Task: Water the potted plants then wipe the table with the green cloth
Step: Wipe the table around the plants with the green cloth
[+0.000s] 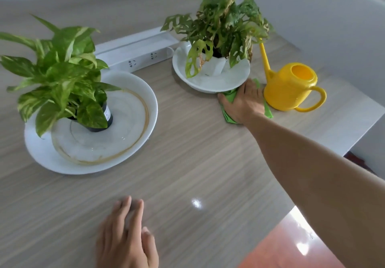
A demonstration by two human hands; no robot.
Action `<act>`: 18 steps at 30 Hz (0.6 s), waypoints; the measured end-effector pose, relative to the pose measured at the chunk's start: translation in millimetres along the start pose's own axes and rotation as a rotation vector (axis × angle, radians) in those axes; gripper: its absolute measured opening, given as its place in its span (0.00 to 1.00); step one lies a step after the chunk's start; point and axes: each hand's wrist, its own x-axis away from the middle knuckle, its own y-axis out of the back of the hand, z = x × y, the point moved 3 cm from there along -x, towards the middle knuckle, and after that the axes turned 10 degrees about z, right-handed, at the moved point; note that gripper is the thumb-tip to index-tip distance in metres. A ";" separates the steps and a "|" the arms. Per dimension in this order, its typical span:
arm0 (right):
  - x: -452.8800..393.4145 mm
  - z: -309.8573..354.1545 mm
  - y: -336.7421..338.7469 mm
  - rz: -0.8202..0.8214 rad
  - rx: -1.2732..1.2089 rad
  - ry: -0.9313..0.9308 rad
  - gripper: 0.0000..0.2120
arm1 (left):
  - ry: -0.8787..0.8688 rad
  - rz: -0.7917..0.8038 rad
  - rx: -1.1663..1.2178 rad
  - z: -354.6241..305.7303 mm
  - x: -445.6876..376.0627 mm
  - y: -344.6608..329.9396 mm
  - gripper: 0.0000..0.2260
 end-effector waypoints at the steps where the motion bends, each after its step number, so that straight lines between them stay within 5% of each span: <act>1: -2.9 -0.5 1.2 0.002 0.003 -0.004 0.53 | -0.005 -0.005 -0.004 -0.2 -0.8 0.1 0.22; 9: 16.5 -6.2 -12.2 0.017 0.024 0.025 0.46 | 0.004 -0.002 -0.014 -0.7 1.5 -0.5 0.22; 18: 157.4 -8.2 -50.8 -0.001 0.020 0.101 0.43 | 0.023 0.162 0.041 -1.0 -0.2 7.9 0.23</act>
